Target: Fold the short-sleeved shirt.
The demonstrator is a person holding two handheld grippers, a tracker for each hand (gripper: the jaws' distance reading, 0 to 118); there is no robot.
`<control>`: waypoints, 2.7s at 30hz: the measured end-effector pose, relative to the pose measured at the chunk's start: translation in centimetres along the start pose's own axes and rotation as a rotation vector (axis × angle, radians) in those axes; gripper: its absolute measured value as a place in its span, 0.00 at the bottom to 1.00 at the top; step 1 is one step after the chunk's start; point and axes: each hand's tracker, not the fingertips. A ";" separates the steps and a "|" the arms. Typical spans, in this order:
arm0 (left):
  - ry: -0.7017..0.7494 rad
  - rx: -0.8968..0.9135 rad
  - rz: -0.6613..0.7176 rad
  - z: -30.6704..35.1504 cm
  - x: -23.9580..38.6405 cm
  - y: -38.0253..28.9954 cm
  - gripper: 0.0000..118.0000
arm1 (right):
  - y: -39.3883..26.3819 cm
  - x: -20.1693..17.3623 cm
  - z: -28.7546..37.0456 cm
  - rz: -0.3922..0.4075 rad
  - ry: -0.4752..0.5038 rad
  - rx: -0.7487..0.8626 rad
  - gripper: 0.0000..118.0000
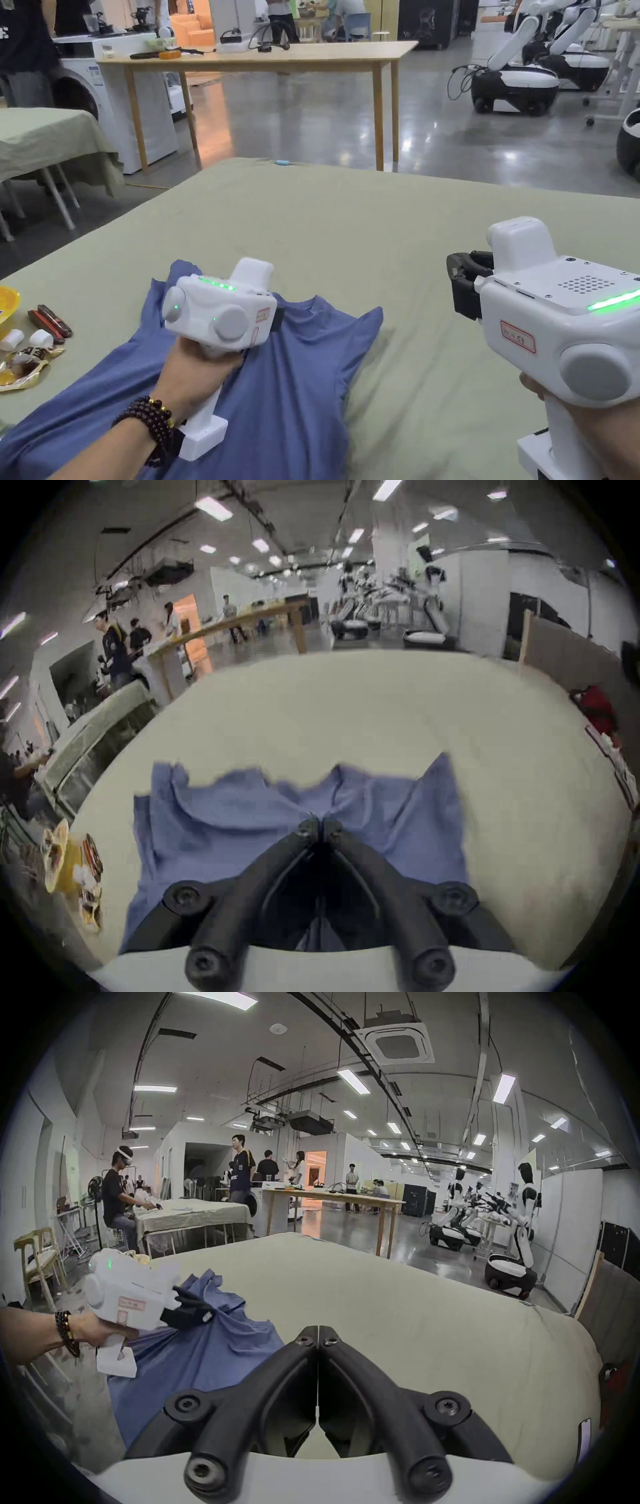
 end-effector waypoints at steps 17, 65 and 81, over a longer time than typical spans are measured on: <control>-0.643 0.396 -0.270 10.0 32.9 17.6 0.00 | -1.8 11.9 18.0 -0.043 -0.317 0.103 0.01; -0.302 -0.159 0.048 -5.3 18.9 2.7 0.50 | -8.8 18.4 26.9 -0.229 -0.502 0.043 0.01; -0.330 -0.157 -0.274 -5.5 22.6 -1.0 0.02 | -9.5 17.8 26.1 -0.257 -0.516 -0.020 0.01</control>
